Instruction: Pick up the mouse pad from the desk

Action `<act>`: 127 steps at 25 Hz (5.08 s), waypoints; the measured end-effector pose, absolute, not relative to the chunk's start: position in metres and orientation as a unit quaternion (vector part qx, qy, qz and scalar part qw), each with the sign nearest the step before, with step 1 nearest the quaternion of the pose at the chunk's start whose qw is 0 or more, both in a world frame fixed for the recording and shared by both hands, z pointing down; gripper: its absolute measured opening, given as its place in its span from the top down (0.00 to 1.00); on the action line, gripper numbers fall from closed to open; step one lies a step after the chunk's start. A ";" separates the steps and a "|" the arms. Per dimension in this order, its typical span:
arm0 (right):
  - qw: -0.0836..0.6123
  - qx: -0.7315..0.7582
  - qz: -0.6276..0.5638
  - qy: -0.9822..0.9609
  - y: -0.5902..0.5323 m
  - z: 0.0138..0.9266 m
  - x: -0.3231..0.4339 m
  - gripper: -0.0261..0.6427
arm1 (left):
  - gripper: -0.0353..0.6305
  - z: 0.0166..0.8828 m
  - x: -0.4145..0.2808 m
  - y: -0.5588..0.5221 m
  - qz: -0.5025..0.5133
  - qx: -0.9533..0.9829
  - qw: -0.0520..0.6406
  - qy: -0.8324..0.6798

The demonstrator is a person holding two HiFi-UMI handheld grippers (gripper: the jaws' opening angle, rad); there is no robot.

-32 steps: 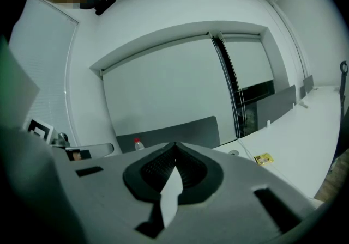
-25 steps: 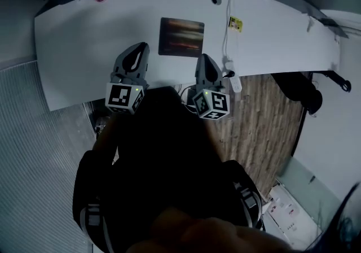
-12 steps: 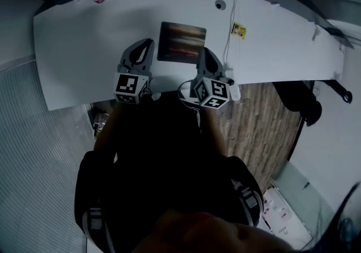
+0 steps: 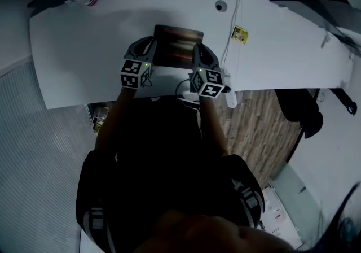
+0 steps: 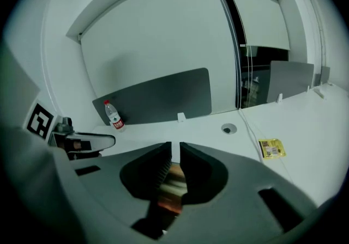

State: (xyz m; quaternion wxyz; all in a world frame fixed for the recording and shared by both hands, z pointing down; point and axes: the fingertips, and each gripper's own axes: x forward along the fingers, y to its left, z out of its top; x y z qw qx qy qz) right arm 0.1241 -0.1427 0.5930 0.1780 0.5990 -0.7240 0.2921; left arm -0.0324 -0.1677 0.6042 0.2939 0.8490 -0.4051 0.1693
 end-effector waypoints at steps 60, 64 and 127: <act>0.448 0.446 0.336 -0.699 -0.173 0.783 0.170 0.76 | 0.74 0.777 0.007 -0.205 0.436 0.795 0.261 -0.332; 0.447 0.446 0.337 -0.699 -0.173 0.784 0.169 0.77 | 0.79 0.778 0.008 -0.203 0.425 0.796 0.272 -0.333; 0.319 0.536 0.246 -0.742 -0.156 0.654 0.129 0.90 | 0.88 0.648 -0.025 -0.163 0.260 0.837 0.274 -0.396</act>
